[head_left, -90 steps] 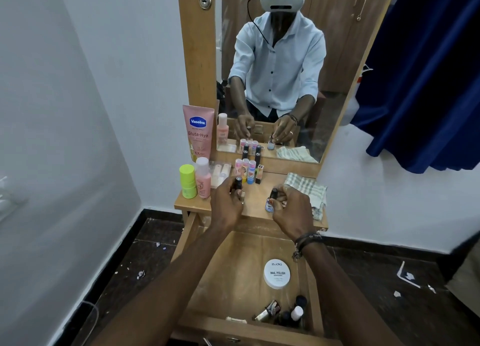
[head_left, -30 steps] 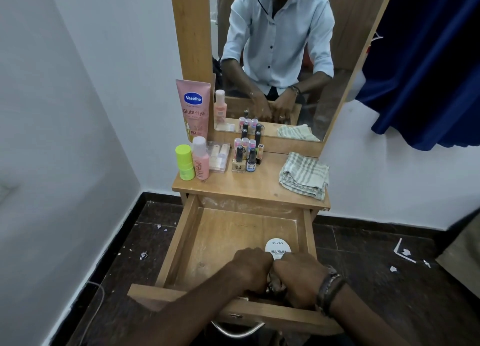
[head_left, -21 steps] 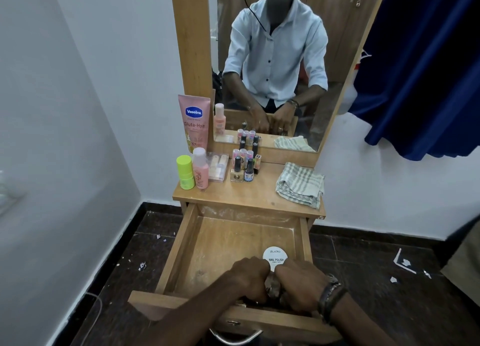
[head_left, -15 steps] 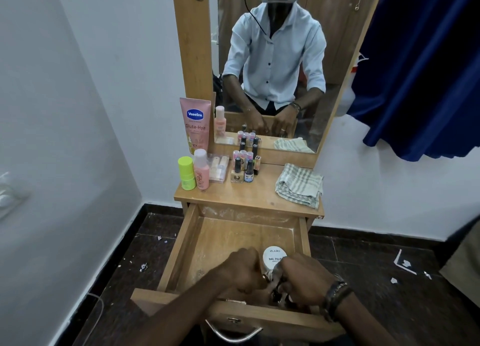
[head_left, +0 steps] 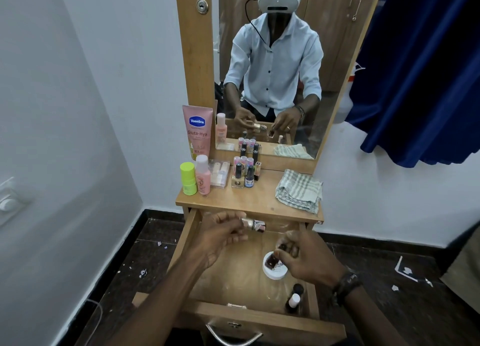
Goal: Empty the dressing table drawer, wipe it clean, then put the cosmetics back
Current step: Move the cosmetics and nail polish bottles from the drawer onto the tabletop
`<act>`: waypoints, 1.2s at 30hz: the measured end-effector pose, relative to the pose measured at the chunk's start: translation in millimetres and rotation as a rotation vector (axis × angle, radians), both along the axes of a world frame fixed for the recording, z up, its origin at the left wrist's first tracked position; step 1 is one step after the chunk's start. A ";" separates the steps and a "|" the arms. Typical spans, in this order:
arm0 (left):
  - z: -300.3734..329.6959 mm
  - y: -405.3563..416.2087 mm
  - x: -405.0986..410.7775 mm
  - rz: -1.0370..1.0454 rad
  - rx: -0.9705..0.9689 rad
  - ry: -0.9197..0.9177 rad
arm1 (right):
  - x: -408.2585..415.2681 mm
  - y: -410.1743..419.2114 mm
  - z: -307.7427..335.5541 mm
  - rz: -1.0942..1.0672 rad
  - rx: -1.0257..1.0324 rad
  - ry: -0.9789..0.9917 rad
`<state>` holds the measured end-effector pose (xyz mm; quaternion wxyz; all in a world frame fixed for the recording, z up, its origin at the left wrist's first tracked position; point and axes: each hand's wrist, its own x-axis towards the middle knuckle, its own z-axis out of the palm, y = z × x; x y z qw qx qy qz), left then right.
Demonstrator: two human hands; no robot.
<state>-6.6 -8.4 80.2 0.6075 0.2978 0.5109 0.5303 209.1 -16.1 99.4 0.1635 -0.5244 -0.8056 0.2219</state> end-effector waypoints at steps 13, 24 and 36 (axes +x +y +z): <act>19.6 47.7 20.0 0.436 0.458 0.798 | -60.9 82.5 31.2 -0.324 0.261 0.191; 6.1 64.7 17.7 0.481 0.546 0.962 | -104.2 104.8 4.6 -0.404 0.242 0.125; -13.0 71.4 8.0 0.449 0.451 0.917 | -102.0 107.3 -20.6 -0.438 0.182 0.121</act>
